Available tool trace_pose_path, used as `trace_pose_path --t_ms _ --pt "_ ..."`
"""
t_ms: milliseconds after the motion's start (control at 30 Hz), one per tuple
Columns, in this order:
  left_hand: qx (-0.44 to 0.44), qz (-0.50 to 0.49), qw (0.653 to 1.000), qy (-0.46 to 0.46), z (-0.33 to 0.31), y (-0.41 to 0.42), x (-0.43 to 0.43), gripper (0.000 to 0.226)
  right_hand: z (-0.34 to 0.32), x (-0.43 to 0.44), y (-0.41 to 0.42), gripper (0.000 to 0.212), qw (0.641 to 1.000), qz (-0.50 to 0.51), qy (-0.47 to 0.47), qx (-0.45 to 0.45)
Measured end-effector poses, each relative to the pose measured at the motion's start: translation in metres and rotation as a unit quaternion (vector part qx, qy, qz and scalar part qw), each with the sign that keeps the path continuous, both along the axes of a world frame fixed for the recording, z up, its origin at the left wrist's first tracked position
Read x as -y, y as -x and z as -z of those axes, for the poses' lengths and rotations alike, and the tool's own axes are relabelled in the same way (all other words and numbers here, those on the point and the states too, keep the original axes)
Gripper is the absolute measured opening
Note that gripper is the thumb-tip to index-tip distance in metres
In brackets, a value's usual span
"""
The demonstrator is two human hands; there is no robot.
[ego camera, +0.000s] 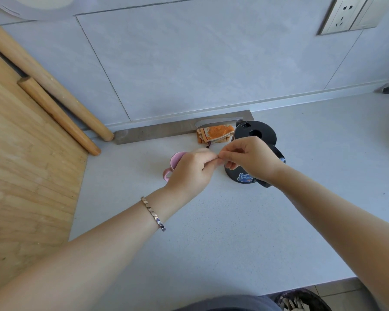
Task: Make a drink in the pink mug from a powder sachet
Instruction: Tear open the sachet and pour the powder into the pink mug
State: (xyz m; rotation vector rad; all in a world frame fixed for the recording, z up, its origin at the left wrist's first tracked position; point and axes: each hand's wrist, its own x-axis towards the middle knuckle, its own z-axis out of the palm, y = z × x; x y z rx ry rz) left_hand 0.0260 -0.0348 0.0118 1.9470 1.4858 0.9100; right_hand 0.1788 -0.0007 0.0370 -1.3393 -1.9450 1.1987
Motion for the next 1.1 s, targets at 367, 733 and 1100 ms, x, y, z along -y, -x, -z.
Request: trace_pose_path --t_ms 367,733,1100 --pt "0.006 -0.069 0.995 -0.077 0.012 -0.007 0.006 0.032 0.004 0.005 0.011 0.017 0.958 0.121 0.21 -0.154" --pt "0.62 -0.332 0.644 0.302 -0.006 0.002 -0.022 0.028 0.019 0.034 0.012 0.024 0.951 0.068 0.255 -0.163" --pt "0.192 -0.286 0.872 0.348 0.007 0.006 -0.018 0.022 0.012 0.017 0.003 0.012 0.984 0.118 -0.13 -0.012"
